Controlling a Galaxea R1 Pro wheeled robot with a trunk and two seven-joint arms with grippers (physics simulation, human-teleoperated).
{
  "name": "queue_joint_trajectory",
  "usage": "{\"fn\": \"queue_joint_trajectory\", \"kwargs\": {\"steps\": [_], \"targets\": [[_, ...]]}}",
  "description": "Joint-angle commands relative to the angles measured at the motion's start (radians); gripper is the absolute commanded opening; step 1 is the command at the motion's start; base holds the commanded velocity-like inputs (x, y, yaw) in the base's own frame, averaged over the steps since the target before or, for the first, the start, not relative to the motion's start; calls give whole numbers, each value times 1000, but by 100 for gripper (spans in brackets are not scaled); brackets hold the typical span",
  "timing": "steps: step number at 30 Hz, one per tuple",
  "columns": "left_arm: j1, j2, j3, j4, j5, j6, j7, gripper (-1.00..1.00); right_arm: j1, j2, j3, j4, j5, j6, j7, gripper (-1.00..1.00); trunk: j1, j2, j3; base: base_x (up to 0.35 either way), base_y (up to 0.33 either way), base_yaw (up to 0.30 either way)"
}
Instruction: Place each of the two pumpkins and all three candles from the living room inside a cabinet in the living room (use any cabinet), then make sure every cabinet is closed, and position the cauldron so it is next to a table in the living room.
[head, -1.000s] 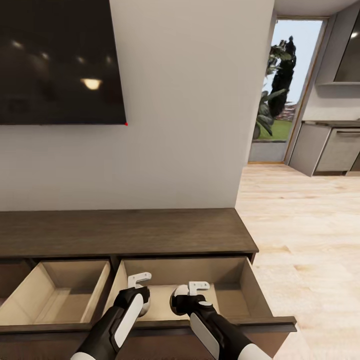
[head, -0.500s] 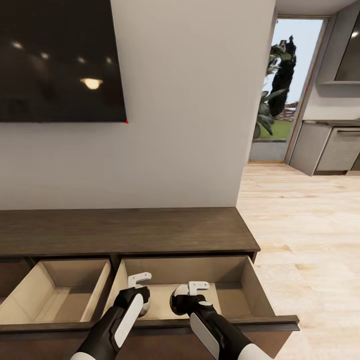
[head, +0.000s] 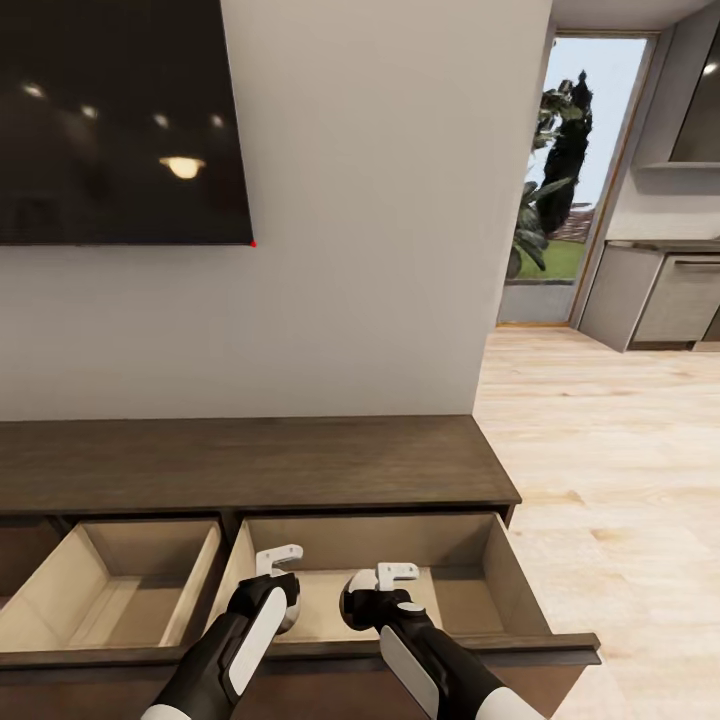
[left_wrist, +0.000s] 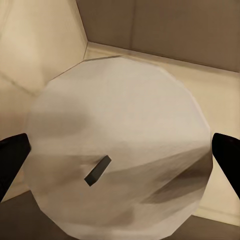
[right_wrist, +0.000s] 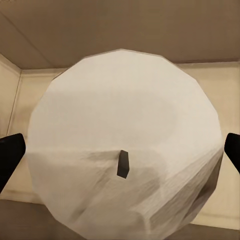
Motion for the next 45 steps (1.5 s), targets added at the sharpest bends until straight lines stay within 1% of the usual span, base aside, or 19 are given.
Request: {"fn": "queue_joint_trajectory", "kwargs": {"steps": [1,10,13,19,20,30,31,44,45], "targets": [[-1,1,-3,-1,10,1,10,-100,-1,0,3,-1,-5,3,-8,-100,0,0,-1,6,0,0],[-1,1,-3,-1,10,1,9,-100,-1,0,3,-1,-6,3,-8,-100,0,0,-1,1,0,0],[-1,0,-3,-1,10,1,8,-100,-1,0,3,-1,-6,3,-8,-100,11,-21,-10,0,0,0],[-1,-1,-3,-1,10,1,8,-100,-1,0,3,-1,-6,3,-9,-100,11,-21,-10,0,0,0],[-1,-1,-3,-1,10,1,8,-100,-1,0,3,-1,-6,3,-9,100,11,-21,-10,0,0,0],[-1,-1,-3,-1,10,1,10,-100,-1,0,3,-1,-6,3,-9,100,11,-21,-10,0,0,0],[-1,-1,-3,-1,10,1,10,100,-1,0,3,-1,-6,3,-9,100,11,-21,-10,0,0,0],[-1,-2,-4,-1,10,2,8,100,-1,0,3,-1,-6,3,-9,100,11,-21,-10,0,0,0],[-1,-2,-4,-1,10,2,8,100,-1,0,3,-1,-6,3,-9,100,7,-14,-7,0,0,0]]}}
